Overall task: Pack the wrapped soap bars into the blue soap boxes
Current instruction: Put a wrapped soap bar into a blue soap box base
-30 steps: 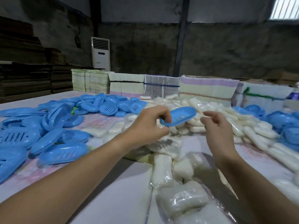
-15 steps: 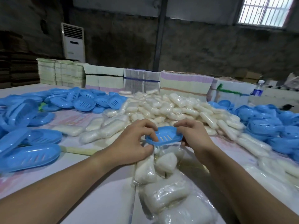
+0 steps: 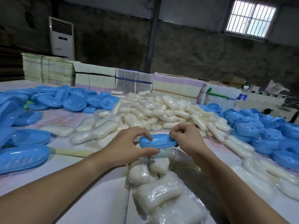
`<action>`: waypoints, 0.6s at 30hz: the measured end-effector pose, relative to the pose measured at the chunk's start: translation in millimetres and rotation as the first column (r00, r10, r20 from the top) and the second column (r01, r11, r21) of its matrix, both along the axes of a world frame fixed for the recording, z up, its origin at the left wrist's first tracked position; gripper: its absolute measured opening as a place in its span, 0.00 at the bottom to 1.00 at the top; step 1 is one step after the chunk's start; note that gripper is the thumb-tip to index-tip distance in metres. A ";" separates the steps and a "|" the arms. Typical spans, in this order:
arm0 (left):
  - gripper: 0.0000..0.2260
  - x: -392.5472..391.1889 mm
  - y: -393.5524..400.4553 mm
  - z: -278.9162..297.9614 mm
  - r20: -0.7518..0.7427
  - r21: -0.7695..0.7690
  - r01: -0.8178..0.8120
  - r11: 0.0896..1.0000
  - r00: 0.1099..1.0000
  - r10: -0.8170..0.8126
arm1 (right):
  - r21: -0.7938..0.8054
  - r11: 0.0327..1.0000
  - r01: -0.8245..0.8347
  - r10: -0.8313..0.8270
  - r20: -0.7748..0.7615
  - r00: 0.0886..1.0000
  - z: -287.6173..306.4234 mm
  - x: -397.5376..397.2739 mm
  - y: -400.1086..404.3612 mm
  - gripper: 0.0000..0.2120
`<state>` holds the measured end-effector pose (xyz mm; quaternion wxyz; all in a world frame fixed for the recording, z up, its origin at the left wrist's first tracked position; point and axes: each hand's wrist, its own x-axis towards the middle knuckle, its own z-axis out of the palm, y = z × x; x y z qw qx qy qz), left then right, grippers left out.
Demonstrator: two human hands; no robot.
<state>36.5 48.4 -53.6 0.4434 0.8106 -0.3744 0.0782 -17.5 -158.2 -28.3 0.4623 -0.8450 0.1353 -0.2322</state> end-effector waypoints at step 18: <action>0.22 11.4 3.1 -3.0 -0.123 0.025 0.131 0.991 0.984 -0.126 | -0.565 0.734 0.378 -0.593 -0.261 0.761 2.5 18.6 -129.2 0.22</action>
